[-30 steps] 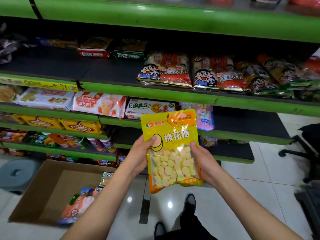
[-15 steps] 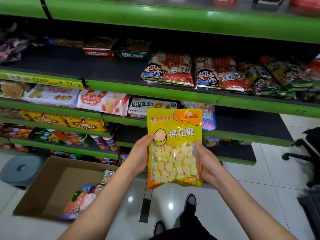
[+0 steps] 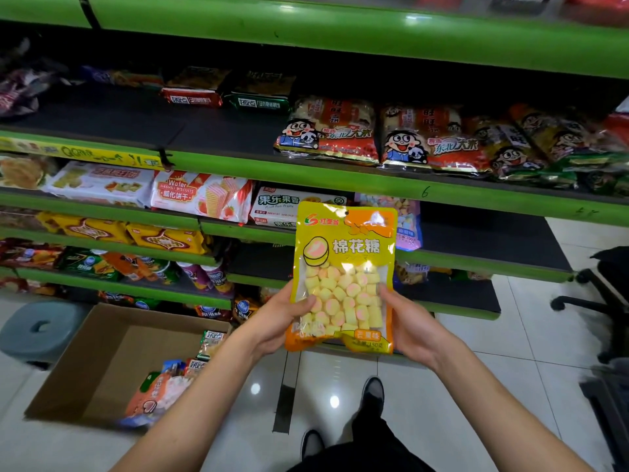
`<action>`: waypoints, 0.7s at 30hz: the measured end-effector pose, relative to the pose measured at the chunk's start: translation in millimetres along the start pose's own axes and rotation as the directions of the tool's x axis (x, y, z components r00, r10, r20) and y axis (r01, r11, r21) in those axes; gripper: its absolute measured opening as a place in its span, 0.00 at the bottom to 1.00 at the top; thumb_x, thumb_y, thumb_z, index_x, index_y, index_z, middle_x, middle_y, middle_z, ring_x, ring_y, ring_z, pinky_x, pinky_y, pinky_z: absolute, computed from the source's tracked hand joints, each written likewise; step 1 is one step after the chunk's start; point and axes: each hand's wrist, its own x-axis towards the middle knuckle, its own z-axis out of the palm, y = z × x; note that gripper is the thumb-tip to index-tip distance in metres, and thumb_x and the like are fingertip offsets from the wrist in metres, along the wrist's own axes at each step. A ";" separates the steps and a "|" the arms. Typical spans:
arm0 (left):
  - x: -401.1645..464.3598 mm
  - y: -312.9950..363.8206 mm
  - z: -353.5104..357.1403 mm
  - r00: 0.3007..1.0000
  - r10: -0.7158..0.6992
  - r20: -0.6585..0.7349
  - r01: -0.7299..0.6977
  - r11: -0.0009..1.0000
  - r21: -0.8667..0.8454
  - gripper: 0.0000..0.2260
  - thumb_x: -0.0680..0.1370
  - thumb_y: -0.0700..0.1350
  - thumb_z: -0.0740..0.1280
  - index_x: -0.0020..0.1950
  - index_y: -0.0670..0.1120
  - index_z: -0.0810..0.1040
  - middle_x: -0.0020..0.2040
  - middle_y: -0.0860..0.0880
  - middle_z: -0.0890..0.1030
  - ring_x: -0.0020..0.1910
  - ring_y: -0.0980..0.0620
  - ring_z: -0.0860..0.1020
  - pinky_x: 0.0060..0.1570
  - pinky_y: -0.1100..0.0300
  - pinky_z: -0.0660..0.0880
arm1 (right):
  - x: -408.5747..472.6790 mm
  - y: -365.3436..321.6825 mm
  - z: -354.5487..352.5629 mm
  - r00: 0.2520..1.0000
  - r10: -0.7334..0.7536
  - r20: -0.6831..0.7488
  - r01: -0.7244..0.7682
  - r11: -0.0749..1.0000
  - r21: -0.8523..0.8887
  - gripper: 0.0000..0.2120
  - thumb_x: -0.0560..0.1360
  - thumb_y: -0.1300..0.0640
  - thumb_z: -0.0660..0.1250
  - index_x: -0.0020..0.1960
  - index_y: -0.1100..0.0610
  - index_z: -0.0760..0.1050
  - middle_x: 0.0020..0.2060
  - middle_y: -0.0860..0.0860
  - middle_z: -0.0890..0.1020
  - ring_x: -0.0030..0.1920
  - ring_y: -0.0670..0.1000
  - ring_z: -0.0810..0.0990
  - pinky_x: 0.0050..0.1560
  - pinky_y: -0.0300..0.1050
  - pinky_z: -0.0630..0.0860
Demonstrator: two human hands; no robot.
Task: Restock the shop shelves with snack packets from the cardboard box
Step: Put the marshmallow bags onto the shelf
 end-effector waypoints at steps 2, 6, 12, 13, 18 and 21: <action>-2.3 1.5 -1.5 1.000 0.017 0.003 -0.016 1.000 -0.022 0.21 0.82 0.35 0.60 0.74 0.44 0.68 0.68 0.39 0.78 0.67 0.38 0.77 0.68 0.39 0.72 | -2.9 8.8 -1.2 1.000 0.000 -0.013 0.000 1.000 -0.023 0.20 0.79 0.49 0.63 0.69 0.54 0.74 0.63 0.58 0.82 0.62 0.60 0.81 0.52 0.57 0.82; -6.6 5.3 2.1 0.999 0.038 0.029 -0.037 0.999 -0.032 0.21 0.81 0.36 0.60 0.74 0.43 0.67 0.68 0.37 0.77 0.67 0.36 0.76 0.65 0.41 0.74 | -5.5 13.1 -1.5 0.999 -0.032 -0.042 0.030 0.998 -0.056 0.20 0.79 0.51 0.64 0.69 0.54 0.75 0.61 0.58 0.83 0.59 0.59 0.83 0.48 0.54 0.83; -12.2 9.0 7.7 0.998 0.033 0.049 -0.031 0.999 -0.034 0.20 0.80 0.37 0.61 0.73 0.45 0.69 0.68 0.38 0.78 0.67 0.37 0.76 0.63 0.44 0.76 | -9.6 5.4 0.0 0.999 -0.040 -0.018 0.039 0.995 -0.094 0.17 0.83 0.49 0.58 0.69 0.51 0.74 0.61 0.56 0.83 0.61 0.58 0.82 0.51 0.55 0.83; -12.3 9.1 8.5 0.998 0.034 0.052 -0.032 0.999 -0.030 0.20 0.81 0.37 0.60 0.73 0.45 0.69 0.68 0.39 0.78 0.67 0.37 0.76 0.63 0.43 0.76 | -10.7 4.4 0.0 0.999 -0.044 -0.009 0.043 0.995 -0.095 0.17 0.83 0.48 0.58 0.69 0.51 0.74 0.62 0.56 0.83 0.61 0.58 0.82 0.51 0.55 0.83; -14.1 8.6 10.0 0.997 0.060 0.045 -0.059 0.998 -0.017 0.23 0.78 0.39 0.63 0.74 0.45 0.67 0.69 0.38 0.77 0.67 0.37 0.77 0.64 0.42 0.75 | -13.1 4.4 -0.3 0.997 -0.069 0.026 0.071 0.994 -0.086 0.19 0.80 0.47 0.61 0.68 0.50 0.74 0.62 0.56 0.82 0.61 0.58 0.82 0.51 0.55 0.82; -14.6 6.0 9.0 0.995 0.095 0.042 -0.094 0.995 -0.023 0.23 0.79 0.39 0.63 0.74 0.46 0.68 0.69 0.39 0.77 0.67 0.38 0.77 0.64 0.41 0.75 | -15.5 6.6 2.5 0.996 -0.089 0.027 0.091 0.991 -0.098 0.20 0.79 0.47 0.62 0.68 0.51 0.75 0.62 0.56 0.83 0.61 0.58 0.82 0.49 0.53 0.83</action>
